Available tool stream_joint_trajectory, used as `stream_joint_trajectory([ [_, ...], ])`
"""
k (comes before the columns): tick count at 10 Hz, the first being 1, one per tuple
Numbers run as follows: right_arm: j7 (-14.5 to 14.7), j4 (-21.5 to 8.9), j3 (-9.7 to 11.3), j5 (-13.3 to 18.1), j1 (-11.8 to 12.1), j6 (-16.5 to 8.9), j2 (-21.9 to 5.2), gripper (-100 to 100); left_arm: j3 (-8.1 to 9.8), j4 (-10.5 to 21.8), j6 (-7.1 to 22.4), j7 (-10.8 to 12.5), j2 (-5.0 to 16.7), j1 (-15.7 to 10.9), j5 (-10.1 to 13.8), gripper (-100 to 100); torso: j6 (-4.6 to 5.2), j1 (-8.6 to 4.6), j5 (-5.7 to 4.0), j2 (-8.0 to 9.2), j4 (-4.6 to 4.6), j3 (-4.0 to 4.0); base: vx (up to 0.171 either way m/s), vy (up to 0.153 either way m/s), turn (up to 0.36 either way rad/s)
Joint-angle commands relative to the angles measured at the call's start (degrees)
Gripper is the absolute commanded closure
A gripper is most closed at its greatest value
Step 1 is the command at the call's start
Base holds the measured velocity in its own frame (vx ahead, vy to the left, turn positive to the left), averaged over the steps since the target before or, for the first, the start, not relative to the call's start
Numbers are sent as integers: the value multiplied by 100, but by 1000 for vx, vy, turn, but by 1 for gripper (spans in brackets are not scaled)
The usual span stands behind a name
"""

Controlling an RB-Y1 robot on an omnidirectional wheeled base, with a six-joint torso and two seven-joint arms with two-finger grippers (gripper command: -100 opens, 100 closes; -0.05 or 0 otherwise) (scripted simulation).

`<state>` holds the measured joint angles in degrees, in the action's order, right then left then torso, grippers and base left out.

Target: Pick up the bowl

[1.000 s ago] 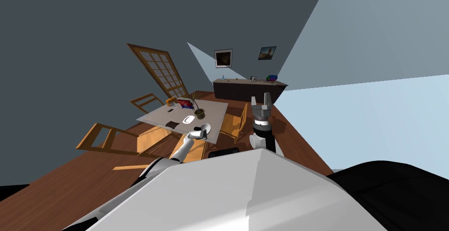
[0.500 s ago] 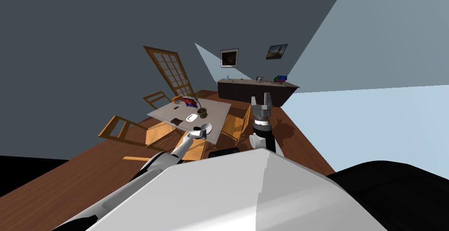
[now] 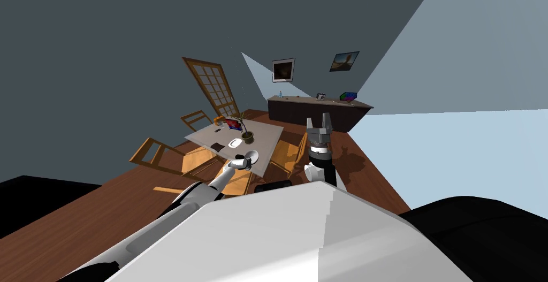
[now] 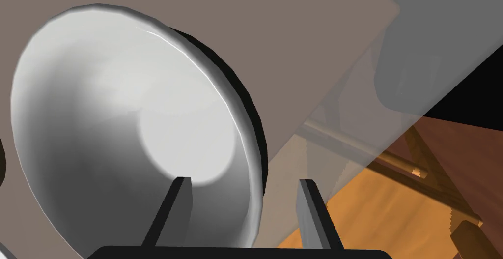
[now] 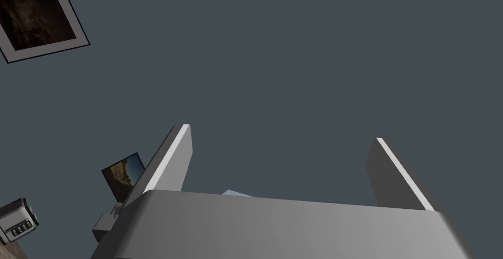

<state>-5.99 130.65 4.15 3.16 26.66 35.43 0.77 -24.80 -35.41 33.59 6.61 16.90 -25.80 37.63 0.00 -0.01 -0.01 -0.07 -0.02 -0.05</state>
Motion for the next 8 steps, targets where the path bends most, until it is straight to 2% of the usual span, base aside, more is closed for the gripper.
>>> stream_joint_trajectory([
  [1, 0, 0, 0, 0, 0, 0, 0, 0, 0, 0, 0, 0, 0, 0, 0, 100, 0, 0, 0, 0, 0, 0, 0, 0, 0],
  [4, 0, 0, 0, 0, 0, 0, 0, 0, -1, 2, 4, 0, -1, 3, 0, 100, 1, 5, 2, 0, 2, 1, 0, 0, 0],
  [5, 0, 0, 0, 0, 0, 0, 0, 0, -1, 3, 4, 1, -1, 4, 1, 0, 1, 5, 1, 1, 3, 2, 0, 0, 0],
  [6, 0, 0, 0, 0, 0, 0, 0, 0, 221, -233, 141, 150, -76, 138, -245, 100, 1, 5, 1, 1, 3, 2, -29, 54, -265],
  [7, 0, 0, 0, 0, -2, 0, -1, 0, 409, -368, 294, 303, -166, 281, -409, 100, 17, 15, 11, 8, 5, 5, -55, 113, -341],
  [8, 0, 0, 0, 0, -1, 0, -1, 0, 481, -481, 294, 303, -166, 281, -553, 100, 15, 32, 16, 17, 3, 9, -44, 93, -132],
])
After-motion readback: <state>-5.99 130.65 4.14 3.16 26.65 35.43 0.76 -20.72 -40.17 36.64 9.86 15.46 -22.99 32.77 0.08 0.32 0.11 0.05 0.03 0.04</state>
